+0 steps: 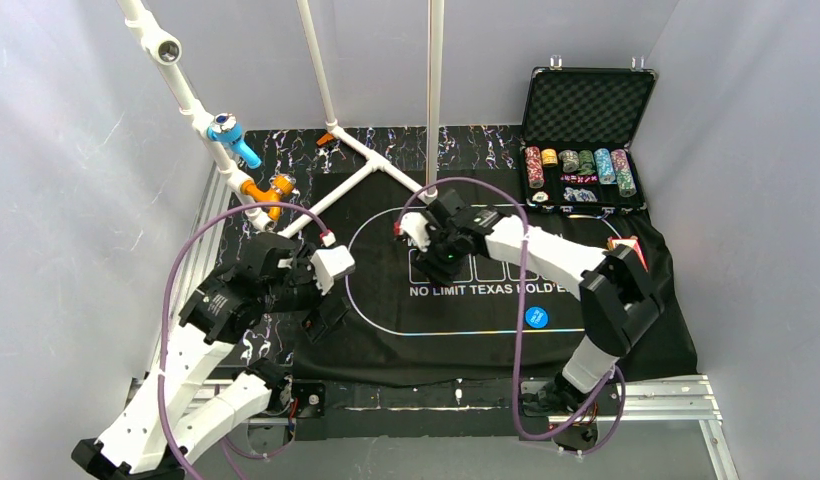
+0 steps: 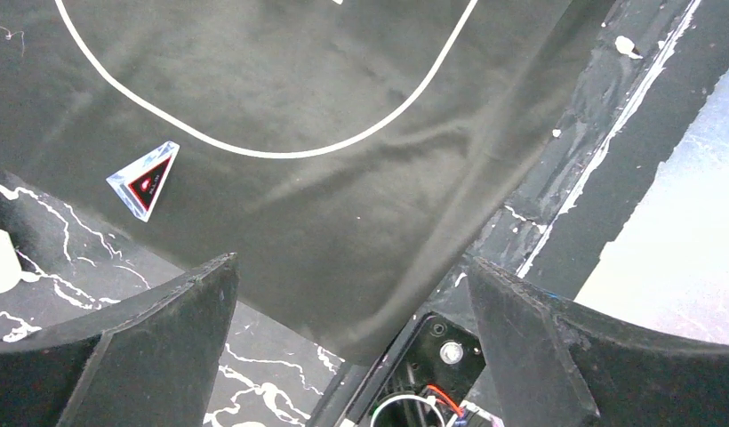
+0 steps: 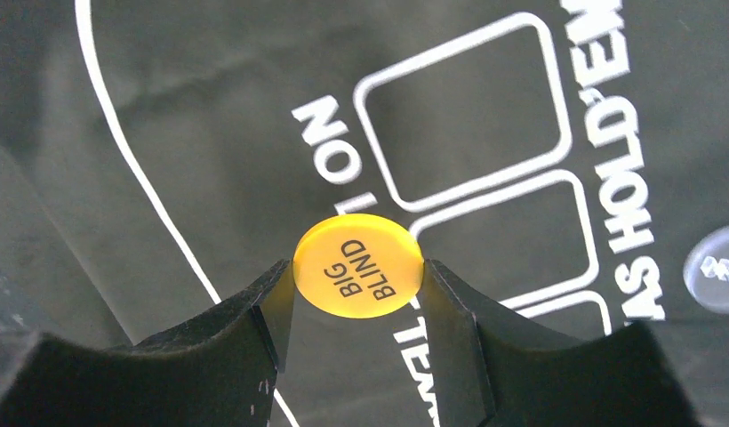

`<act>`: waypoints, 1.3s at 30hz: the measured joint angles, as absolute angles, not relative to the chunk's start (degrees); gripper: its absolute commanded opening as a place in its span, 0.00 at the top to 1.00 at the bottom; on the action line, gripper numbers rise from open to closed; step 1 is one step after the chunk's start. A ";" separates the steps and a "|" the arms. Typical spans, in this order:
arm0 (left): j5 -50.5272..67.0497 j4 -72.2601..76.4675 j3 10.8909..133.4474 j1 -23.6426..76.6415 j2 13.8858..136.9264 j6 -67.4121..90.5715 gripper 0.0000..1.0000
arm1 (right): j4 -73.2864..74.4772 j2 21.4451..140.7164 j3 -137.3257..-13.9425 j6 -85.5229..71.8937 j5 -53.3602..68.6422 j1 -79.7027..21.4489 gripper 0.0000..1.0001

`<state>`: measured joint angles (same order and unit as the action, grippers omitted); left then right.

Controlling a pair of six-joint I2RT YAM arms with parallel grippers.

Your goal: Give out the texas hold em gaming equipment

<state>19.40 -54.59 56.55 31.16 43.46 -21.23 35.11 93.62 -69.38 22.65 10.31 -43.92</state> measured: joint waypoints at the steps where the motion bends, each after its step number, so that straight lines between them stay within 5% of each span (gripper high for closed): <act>1: 19.70 -54.87 56.64 30.83 43.13 -21.06 0.01 | 34.72 94.63 -69.95 22.61 10.59 -45.04 0.60; 16: 21.02 -56.21 57.39 27.09 36.73 -18.74 0.01 | 34.50 110.21 -79.33 20.88 9.74 -59.66 0.60; 34: 21.34 -56.14 57.39 26.94 36.71 -18.50 0.01 | 34.52 114.08 -82.08 19.62 7.88 -62.28 0.54; 39: 21.78 -56.07 57.39 26.94 36.73 -18.68 0.01 | 34.52 114.10 -82.08 19.62 7.90 -62.57 0.40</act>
<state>21.78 -56.07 57.39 26.94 36.73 -18.68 34.52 114.10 -82.08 19.62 7.90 -62.57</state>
